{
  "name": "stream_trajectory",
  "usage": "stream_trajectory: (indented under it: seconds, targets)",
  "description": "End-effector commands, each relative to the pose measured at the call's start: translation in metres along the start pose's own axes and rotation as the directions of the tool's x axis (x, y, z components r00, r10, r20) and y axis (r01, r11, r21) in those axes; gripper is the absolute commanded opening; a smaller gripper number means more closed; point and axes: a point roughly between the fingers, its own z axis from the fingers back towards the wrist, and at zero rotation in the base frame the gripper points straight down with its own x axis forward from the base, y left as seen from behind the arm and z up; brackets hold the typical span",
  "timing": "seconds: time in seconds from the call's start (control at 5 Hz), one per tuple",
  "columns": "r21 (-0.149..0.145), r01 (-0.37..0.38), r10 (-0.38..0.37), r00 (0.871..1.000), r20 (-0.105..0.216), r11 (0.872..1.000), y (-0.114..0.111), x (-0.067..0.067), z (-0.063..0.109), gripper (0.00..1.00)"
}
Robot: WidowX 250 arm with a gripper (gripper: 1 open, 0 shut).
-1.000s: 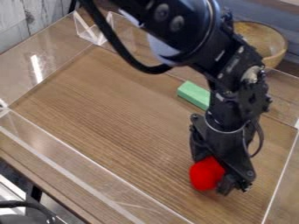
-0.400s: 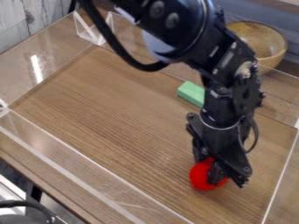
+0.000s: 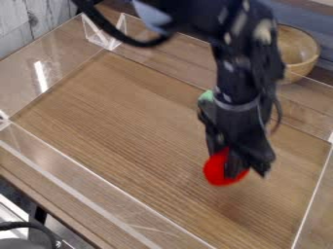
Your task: Move the red object to the left side of the table
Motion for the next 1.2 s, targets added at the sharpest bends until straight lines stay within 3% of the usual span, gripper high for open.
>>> stream_trajectory:
  seconds: [0.0, 0.2, 0.4, 0.6, 1.0]
  targets:
    - [0.05, -0.063, 0.059, 0.995, 0.085, 0.997, 0.051, 0.011, 0.049, 0.0]
    - [0.083, -0.153, 0.145, 0.984, 0.1, 0.985, 0.104, 0.011, 0.062, 0.0]
    - [0.108, -0.207, 0.195, 0.975, 0.106, 0.972, 0.154, 0.0, 0.065, 0.0]
    - [0.125, -0.229, 0.217, 0.971, 0.102, 0.965, 0.184, -0.012, 0.057, 0.0]
    - [0.138, -0.248, 0.241, 0.968, 0.072, 0.959, 0.187, -0.01, 0.024, 0.0]
